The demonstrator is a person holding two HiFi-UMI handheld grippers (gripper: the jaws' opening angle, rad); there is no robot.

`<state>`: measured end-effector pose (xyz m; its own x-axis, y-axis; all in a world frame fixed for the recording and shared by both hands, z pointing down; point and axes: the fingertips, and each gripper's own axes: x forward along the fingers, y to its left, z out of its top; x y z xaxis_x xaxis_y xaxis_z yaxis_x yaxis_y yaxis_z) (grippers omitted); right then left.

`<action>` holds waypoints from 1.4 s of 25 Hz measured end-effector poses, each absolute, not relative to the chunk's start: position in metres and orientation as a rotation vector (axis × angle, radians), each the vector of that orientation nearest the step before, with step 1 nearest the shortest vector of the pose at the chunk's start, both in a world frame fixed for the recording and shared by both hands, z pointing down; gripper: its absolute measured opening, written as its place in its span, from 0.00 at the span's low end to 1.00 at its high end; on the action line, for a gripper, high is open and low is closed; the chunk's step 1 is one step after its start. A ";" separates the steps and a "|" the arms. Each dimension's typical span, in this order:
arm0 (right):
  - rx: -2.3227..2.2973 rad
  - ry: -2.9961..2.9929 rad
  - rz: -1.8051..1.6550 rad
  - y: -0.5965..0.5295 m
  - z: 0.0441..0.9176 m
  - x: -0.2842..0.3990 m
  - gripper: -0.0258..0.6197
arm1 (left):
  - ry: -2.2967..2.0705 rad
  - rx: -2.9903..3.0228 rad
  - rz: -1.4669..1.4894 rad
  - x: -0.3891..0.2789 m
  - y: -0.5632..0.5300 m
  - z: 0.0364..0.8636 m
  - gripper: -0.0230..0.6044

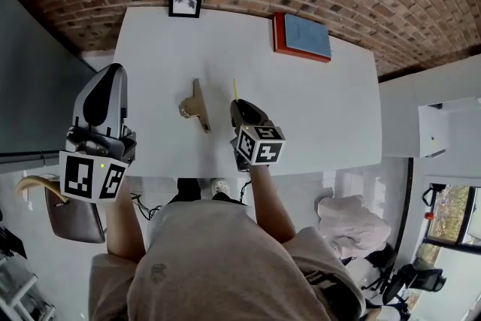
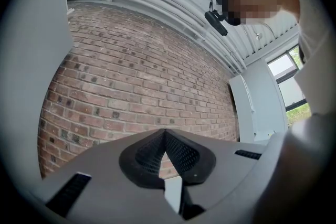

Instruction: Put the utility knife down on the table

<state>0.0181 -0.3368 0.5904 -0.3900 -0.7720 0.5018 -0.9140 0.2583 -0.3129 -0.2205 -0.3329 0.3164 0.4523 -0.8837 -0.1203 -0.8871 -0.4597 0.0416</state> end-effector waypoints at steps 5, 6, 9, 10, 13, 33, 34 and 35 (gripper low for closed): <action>1.549 -2.220 0.897 -0.330 0.616 0.020 0.14 | 1.630 -2.650 0.188 -0.225 -0.333 0.318 0.04; 1.549 -2.205 0.914 -0.328 0.621 0.021 0.14 | 1.632 -2.649 0.187 -0.226 -0.333 0.319 0.04; 1.542 -2.167 0.941 -0.325 0.634 0.022 0.14 | 1.638 -2.648 0.185 -0.229 -0.333 0.320 0.04; 1.537 -2.156 0.944 -0.323 0.638 0.022 0.14 | 1.640 -2.648 0.184 -0.230 -0.333 0.321 0.04; 1.523 -2.125 0.960 -0.320 0.650 0.022 0.14 | 1.646 -2.646 0.181 -0.232 -0.332 0.321 0.04; 1.494 -1.963 1.011 -0.308 0.690 0.026 0.14 | 1.671 -2.639 0.165 -0.249 -0.334 0.323 0.04; 1.496 -1.956 1.009 -0.308 0.691 0.027 0.14 | 1.672 -2.638 0.166 -0.251 -0.334 0.324 0.04; 1.498 -1.948 1.007 -0.308 0.691 0.027 0.14 | 1.672 -2.638 0.167 -0.252 -0.334 0.324 0.04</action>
